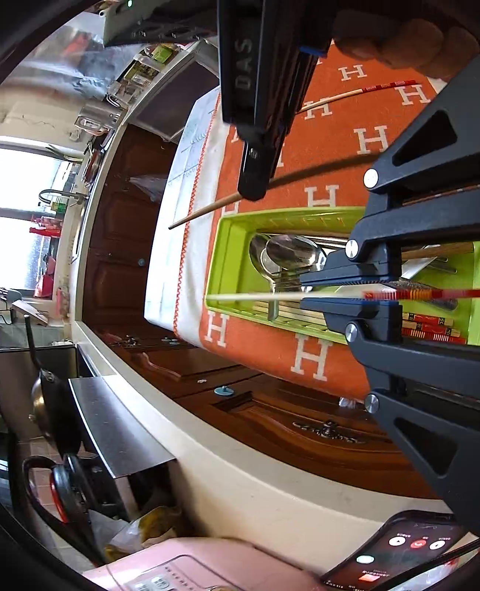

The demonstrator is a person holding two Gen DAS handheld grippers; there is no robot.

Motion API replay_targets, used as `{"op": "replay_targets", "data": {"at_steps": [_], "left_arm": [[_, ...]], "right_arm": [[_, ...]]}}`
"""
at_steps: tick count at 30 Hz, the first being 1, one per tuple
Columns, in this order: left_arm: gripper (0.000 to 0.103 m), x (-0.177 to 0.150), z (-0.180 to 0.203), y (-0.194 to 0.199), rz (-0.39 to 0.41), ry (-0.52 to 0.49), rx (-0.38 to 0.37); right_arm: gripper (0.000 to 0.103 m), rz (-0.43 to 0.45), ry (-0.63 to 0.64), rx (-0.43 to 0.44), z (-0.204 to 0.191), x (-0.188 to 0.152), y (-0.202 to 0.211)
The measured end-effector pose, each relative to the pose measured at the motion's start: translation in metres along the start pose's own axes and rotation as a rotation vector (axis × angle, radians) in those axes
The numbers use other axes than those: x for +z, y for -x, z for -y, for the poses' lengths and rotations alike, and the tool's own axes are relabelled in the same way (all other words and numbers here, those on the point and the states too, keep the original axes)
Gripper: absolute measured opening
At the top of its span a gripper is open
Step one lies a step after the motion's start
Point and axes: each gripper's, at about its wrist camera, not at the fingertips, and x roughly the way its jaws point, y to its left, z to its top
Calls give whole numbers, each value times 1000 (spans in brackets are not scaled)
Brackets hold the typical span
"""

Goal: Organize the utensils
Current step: 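Lower both chopsticks into the green tray and open both tools, then grasp the last red-striped chopstick with the right tool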

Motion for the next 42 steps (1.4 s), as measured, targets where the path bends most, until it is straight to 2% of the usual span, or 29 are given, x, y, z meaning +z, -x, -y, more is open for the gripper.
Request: {"op": "replay_targets", "data": {"at_steps": [1,5,12,14,16,31,35,42], "left_arm": [[4,0,-1,-2,-3,-1,0],[18,0,-2,-6,-8,16,18],[27,1,-2,-6,-16,23,27],[39,1,0,-4,-10,20,31],[43,0,3,-1,-1,10,33],[48,1,22,14,4,-12,53],[55,-1,31,20,9,-29,55],[68,-3,62,29,21,-90,53]], "right_arm": [[7,-4,-9,0,1,-1,-3],[9,-40,-31,-18,3,-3,-18],[9,-52,36,-33,-1,-9,-16],[9,-45,45,-48,0,-9,-13],[9,-37,51,-60,3,-9,-10],[9,19,67,-122,39,-19,27],[9,48,60,-146,56,-19,43],[9,125,22,-217,109,-11,85]]}}
